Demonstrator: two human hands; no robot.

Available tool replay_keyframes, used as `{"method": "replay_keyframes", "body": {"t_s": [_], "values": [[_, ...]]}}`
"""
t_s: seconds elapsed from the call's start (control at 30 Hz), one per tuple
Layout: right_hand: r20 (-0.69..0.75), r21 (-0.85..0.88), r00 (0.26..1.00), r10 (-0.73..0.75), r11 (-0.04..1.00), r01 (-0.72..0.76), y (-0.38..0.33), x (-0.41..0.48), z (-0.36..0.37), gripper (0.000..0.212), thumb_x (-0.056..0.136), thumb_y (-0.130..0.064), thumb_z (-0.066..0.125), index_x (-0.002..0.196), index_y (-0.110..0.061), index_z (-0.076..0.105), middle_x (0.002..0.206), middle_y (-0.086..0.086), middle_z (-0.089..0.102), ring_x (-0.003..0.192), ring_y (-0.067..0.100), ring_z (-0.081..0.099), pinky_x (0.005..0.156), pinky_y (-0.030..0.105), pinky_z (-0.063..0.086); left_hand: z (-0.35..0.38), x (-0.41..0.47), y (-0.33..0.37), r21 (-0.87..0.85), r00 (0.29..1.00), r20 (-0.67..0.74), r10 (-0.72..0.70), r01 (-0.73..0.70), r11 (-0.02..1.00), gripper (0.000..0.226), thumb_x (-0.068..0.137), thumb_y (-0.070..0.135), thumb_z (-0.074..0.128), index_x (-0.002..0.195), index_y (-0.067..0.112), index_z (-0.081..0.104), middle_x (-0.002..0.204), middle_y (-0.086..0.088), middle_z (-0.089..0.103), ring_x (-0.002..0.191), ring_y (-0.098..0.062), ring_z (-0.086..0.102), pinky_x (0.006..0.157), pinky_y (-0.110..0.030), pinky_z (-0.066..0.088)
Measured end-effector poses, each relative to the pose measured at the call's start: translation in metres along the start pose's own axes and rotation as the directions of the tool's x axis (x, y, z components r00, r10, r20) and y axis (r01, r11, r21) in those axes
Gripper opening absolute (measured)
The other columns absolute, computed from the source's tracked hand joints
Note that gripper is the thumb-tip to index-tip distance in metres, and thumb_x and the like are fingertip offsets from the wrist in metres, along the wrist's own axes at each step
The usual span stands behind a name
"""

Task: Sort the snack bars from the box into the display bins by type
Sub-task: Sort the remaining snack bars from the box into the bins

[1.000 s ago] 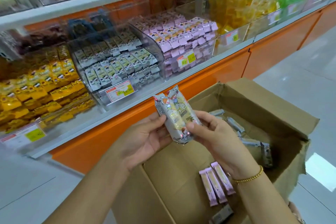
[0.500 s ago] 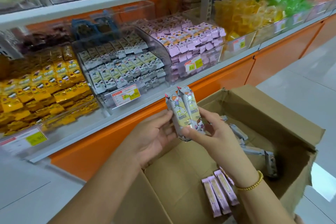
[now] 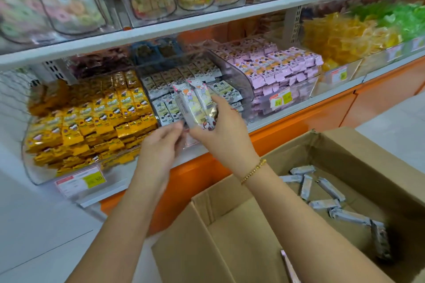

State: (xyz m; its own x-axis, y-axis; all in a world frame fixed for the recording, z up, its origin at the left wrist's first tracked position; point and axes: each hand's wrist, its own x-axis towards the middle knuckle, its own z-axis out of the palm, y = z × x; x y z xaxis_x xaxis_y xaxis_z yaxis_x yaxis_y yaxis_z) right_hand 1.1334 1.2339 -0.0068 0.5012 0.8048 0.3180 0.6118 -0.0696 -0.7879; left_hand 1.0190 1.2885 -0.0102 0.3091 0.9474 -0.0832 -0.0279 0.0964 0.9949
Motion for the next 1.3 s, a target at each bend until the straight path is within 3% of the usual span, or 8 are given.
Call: {"method": "replay_keyframes", "body": {"t_s": [0.1, 0.3, 0.43, 0.57, 0.7, 1.0, 1.13, 1.3], "values": [[0.063, -0.078, 0.997, 0.05, 0.996, -0.045, -0.002, 0.053, 0.014, 0.075, 0.08, -0.036, 0.07, 0.14, -0.004, 0.038, 0.121, 0.012, 0.06, 0.111, 0.026, 0.057, 0.079, 0.03, 0.046, -0.016, 0.017, -0.013, 0.423, 0.951, -0.159, 0.265, -0.177, 0.889, 0.029, 0.093, 0.01, 0.056, 0.122, 0.011, 0.058, 0.122, -0.006, 0.061, 0.106, -0.014, 0.057, 0.088, -0.02, 0.045], [0.248, -0.36, 0.963, 0.103, 0.933, -0.008, -0.007, 0.101, 0.058, 0.048, 0.085, -0.046, 0.065, 0.101, -0.003, 0.051, 0.08, 0.004, 0.056, 0.086, 0.026, 0.058, 0.053, 0.026, 0.04, -0.019, 0.028, -0.026, 0.517, 0.95, -0.095, 0.298, -0.209, 0.83, 0.044, 0.092, 0.002, 0.055, 0.136, 0.005, 0.046, 0.134, -0.007, 0.053, 0.123, -0.016, 0.05, 0.094, -0.019, 0.037], [0.268, -0.331, 0.962, 0.045, 0.942, 0.048, -0.003, 0.101, 0.071, 0.058, 0.089, -0.046, 0.06, 0.122, 0.001, 0.052, 0.109, 0.016, 0.064, 0.104, 0.029, 0.06, 0.077, 0.033, 0.048, -0.02, 0.029, -0.027, 0.45, 0.952, -0.116, 0.285, -0.206, 0.869, 0.044, 0.091, 0.0, 0.055, 0.134, 0.005, 0.049, 0.132, -0.007, 0.056, 0.121, -0.015, 0.052, 0.093, -0.018, 0.038], [0.351, -0.185, 0.936, -0.007, 0.98, 0.077, 0.0, 0.094, 0.046, 0.049, 0.096, -0.038, 0.052, 0.132, -0.004, 0.052, 0.124, 0.017, 0.061, 0.111, 0.028, 0.059, 0.09, 0.035, 0.047, -0.012, 0.015, -0.024, 0.46, 0.896, -0.163, 0.413, -0.301, 0.835, 0.033, 0.094, 0.007, 0.052, 0.127, 0.008, 0.056, 0.116, 0.0, 0.059, 0.098, -0.002, 0.057, 0.081, -0.004, 0.042], [0.365, -0.235, 0.915, -0.173, 0.934, 0.27, 0.032, 0.077, -0.027, 0.025, 0.092, -0.019, 0.056, 0.087, 0.004, 0.066, 0.083, 0.016, 0.067, 0.076, 0.025, 0.061, 0.065, 0.025, 0.047, 0.015, -0.005, -0.027, 0.499, 0.856, -0.035, 0.516, -0.433, 0.751, 0.014, 0.095, 0.021, 0.054, 0.088, 0.014, 0.062, 0.08, -0.006, 0.064, 0.072, -0.014, 0.058, 0.062, -0.027, 0.044], [0.48, -0.662, 0.789, 0.383, 0.748, 0.04, 0.211, -0.002, -0.188, 0.02, 0.096, -0.026, 0.052, 0.088, -0.01, 0.061, 0.076, -0.002, 0.056, 0.064, 0.007, 0.046, 0.055, 0.005, 0.037, 0.105, 0.002, -0.086, 0.684, 0.895, 0.403, 0.189, -0.432, 0.588, 0.025, 0.091, 0.032, 0.058, 0.07, 0.021, 0.052, 0.068, 0.003, 0.055, 0.066, -0.013, 0.051, 0.059, -0.029, 0.036], [0.415, -0.745, 0.689, 0.594, 0.657, -0.117, 0.324, -0.029, -0.201, 0.039, 0.089, -0.031, 0.064, 0.123, -0.013, 0.055, 0.117, 0.009, 0.062, 0.104, 0.023, 0.056, 0.082, 0.025, 0.041, 0.153, -0.008, -0.162, 0.727, 0.891, 0.452, -0.038, -0.344, 0.594, 0.005, 0.092, 0.027, 0.059, 0.096, 0.026, 0.061, 0.098, 0.01, 0.062, 0.09, -0.007, 0.058, 0.07, -0.016, 0.041], [0.501, -0.792, 0.616, 0.608, 0.61, 0.042, 0.422, -0.043, -0.186, 0.084, 0.082, -0.025, 0.07, 0.15, -0.019, 0.022, 0.145, 0.014, 0.037, 0.128, 0.03, 0.042, 0.104, 0.032, 0.036, 0.182, -0.003, -0.275, 0.885, 0.888, 0.266, -0.375, -0.071, 0.461, 0.048, 0.091, 0.029, 0.061, 0.135, 0.022, 0.044, 0.136, 0.001, 0.049, 0.108, -0.016, 0.057, 0.075, -0.022, 0.046]]}}
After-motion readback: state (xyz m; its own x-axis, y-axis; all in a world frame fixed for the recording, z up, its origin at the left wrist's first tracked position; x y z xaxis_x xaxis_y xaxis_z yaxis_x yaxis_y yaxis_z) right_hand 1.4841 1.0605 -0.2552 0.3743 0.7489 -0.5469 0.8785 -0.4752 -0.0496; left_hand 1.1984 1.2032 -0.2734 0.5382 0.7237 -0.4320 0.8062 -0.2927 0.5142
